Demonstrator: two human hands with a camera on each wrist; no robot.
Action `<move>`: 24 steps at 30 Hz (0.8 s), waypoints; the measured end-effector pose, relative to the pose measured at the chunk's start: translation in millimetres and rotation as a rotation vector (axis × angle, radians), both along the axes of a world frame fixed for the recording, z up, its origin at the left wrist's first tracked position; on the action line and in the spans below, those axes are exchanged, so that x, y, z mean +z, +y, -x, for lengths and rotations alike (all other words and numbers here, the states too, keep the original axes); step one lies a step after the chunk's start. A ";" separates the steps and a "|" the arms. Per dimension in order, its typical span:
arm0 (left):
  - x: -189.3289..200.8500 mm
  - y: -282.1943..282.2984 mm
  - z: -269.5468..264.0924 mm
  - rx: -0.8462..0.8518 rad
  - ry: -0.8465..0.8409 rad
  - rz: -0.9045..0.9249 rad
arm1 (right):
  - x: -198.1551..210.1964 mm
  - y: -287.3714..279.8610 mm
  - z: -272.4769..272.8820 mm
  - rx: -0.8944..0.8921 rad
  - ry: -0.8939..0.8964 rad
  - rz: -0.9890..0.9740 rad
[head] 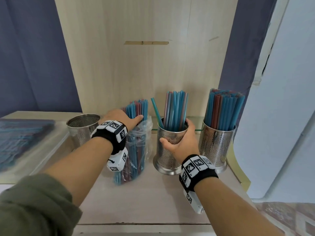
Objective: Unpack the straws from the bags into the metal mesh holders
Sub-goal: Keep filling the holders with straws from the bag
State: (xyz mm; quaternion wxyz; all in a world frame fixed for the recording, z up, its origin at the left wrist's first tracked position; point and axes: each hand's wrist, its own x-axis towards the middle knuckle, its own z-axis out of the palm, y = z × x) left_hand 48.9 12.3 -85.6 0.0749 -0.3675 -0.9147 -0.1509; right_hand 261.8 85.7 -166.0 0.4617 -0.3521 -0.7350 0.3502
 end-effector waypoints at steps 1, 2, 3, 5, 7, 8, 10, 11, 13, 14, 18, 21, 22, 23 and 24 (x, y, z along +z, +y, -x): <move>1.0 1.7 -1.5 -0.031 -0.059 -0.011 | -1.1 1.0 0.5 0.001 0.000 0.001; 0.9 4.1 -2.9 -0.052 -0.122 -0.049 | -1.6 1.6 0.5 0.001 0.000 0.001; -0.4 7.0 -3.1 -0.056 -0.184 -0.105 | -1.6 2.1 0.3 0.005 0.003 0.001; -3.9 10.8 -2.9 -0.053 -0.273 -0.195 | -1.3 2.3 -0.4 0.014 0.010 0.001; -5.3 11.3 -2.8 -0.051 -0.334 -0.232 | -1.1 2.2 -1.3 0.018 0.005 -0.004; -4.9 11.4 -2.6 -0.056 -0.357 -0.247 | -1.0 2.1 -1.6 0.016 -0.003 -0.008; -2.4 12.8 -1.8 -0.061 -0.404 -0.293 | -1.2 2.7 -1.8 0.012 -0.020 -0.013; -0.6 13.8 0.2 -0.058 -0.428 -0.325 | -1.8 3.4 -1.4 0.013 -0.023 -0.013; 5.2 14.8 2.8 -0.053 -0.457 -0.389 | -2.5 4.5 -0.9 0.021 -0.025 -0.004; 9.0 15.1 3.9 -0.056 -0.468 -0.417 | -2.8 4.7 -0.8 0.024 -0.027 -0.002; 24.6 14.4 7.5 -0.072 -0.552 -0.514 | -2.3 5.1 -1.9 0.021 -0.048 -0.008; 33.1 11.1 9.6 -0.102 -0.575 -0.520 | -2.6 5.3 -2.6 0.021 -0.051 -0.005; 35.5 9.9 9.6 -0.117 -0.565 -0.527 | -2.8 5.3 -2.8 0.021 -0.050 -0.006; 37.2 9.4 10.0 -0.135 -0.560 -0.545 | -2.7 5.4 -2.8 0.019 -0.051 -0.007; 39.2 9.2 9.1 -0.157 -0.565 -0.574 | -2.7 5.5 -2.6 0.017 -0.054 -0.006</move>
